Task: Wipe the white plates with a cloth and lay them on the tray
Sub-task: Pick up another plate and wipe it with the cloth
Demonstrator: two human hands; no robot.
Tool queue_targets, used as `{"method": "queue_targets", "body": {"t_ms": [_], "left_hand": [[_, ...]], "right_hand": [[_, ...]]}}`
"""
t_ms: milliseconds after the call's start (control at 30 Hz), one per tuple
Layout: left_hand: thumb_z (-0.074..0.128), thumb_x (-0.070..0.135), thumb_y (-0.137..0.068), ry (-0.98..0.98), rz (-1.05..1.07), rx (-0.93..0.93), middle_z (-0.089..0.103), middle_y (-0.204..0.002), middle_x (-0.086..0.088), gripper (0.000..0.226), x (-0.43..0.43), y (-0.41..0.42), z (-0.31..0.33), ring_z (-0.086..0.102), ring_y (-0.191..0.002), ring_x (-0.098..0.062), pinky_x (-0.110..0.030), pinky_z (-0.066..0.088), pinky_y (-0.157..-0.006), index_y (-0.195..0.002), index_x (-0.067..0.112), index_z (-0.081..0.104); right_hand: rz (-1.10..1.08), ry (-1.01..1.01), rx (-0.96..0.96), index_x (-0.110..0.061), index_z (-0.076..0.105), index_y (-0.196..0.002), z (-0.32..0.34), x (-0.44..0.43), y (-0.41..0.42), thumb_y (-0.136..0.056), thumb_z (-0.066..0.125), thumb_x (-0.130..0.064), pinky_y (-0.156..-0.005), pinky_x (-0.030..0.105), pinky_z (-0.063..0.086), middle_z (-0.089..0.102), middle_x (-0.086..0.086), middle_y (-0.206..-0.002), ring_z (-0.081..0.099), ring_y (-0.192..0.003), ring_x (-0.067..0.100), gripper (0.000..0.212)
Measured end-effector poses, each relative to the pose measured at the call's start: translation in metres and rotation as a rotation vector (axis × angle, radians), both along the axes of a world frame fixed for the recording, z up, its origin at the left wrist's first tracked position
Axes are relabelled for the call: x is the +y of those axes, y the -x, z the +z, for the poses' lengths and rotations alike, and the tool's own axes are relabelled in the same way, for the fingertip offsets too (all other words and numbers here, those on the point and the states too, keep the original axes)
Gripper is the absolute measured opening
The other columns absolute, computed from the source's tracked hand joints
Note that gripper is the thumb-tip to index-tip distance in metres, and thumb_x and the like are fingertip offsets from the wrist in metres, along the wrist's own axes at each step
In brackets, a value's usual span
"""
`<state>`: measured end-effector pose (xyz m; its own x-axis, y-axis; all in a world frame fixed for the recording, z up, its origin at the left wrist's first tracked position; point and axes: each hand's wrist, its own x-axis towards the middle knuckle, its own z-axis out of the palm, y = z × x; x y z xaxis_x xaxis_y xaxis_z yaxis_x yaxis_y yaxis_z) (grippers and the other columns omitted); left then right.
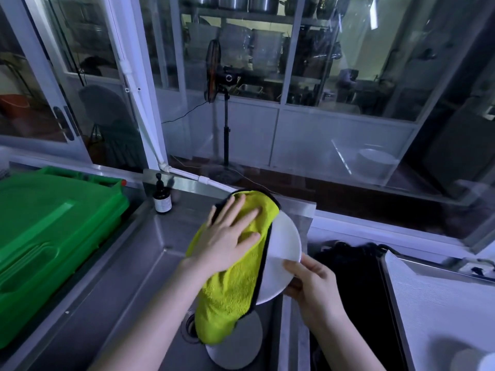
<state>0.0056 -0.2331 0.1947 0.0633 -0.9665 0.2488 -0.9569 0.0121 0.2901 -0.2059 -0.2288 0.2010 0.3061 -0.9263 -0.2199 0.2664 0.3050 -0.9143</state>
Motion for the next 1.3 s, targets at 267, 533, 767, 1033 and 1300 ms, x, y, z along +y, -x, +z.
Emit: {"method": "queue_targets", "body": {"t_ms": [267,533,767,1033,1300], "left_hand": [[0.012,0.066,-0.096,0.028,-0.065,0.007,-0.022,-0.161,0.02,0.06,0.036,0.039,-0.029,-0.01,-0.152,-0.017,-0.054,-0.005,-0.119,-0.151,0.052,-0.009],[0.008,0.072,-0.093,0.058,-0.138,-0.157,-0.019,-0.162,0.02,0.07,0.014,0.011,-0.014,-0.01,-0.152,-0.013,-0.054,0.0,-0.122,-0.155,0.042,-0.005],[-0.001,0.075,-0.091,-0.008,-0.002,-0.023,-0.028,-0.159,0.019,0.067,0.032,0.014,-0.03,-0.028,-0.147,-0.017,-0.067,-0.008,-0.115,-0.15,0.047,-0.013],[0.007,0.072,-0.094,0.122,-0.021,-0.127,-0.021,-0.162,0.015,0.064,0.024,0.029,-0.012,-0.011,-0.151,-0.023,-0.075,-0.003,-0.11,-0.151,0.047,-0.011],[0.057,0.08,-0.069,0.092,0.001,0.289,0.061,-0.124,0.018,0.075,0.015,-0.023,0.034,0.06,-0.103,-0.008,-0.029,0.052,-0.079,-0.135,0.05,0.037]], "right_hand": [[-0.026,0.087,0.056,-0.004,0.077,-0.095,0.012,-0.017,0.005,-0.091,0.055,0.008,-0.064,0.04,0.058,0.074,0.022,-0.092,0.069,-0.076,0.036,0.026],[0.109,0.084,0.077,-0.003,0.078,-0.09,0.003,-0.003,0.002,-0.09,0.057,0.006,-0.064,0.042,0.06,0.074,0.02,-0.08,0.07,-0.071,0.034,0.023],[-0.035,0.069,0.04,-0.011,0.08,-0.097,0.014,-0.023,0.014,-0.09,0.056,0.007,-0.062,0.039,0.06,0.076,0.021,-0.092,0.074,-0.077,0.032,0.031],[0.212,0.11,0.127,-0.008,0.078,-0.099,0.005,-0.006,0.003,-0.084,0.066,-0.001,-0.072,0.045,0.057,0.072,0.029,-0.092,0.068,-0.077,0.034,0.02],[0.277,0.319,0.26,-0.012,0.079,-0.101,0.023,-0.015,0.008,-0.091,0.061,0.004,-0.074,0.043,0.055,0.075,0.023,-0.096,0.071,-0.084,0.028,0.026]]}}
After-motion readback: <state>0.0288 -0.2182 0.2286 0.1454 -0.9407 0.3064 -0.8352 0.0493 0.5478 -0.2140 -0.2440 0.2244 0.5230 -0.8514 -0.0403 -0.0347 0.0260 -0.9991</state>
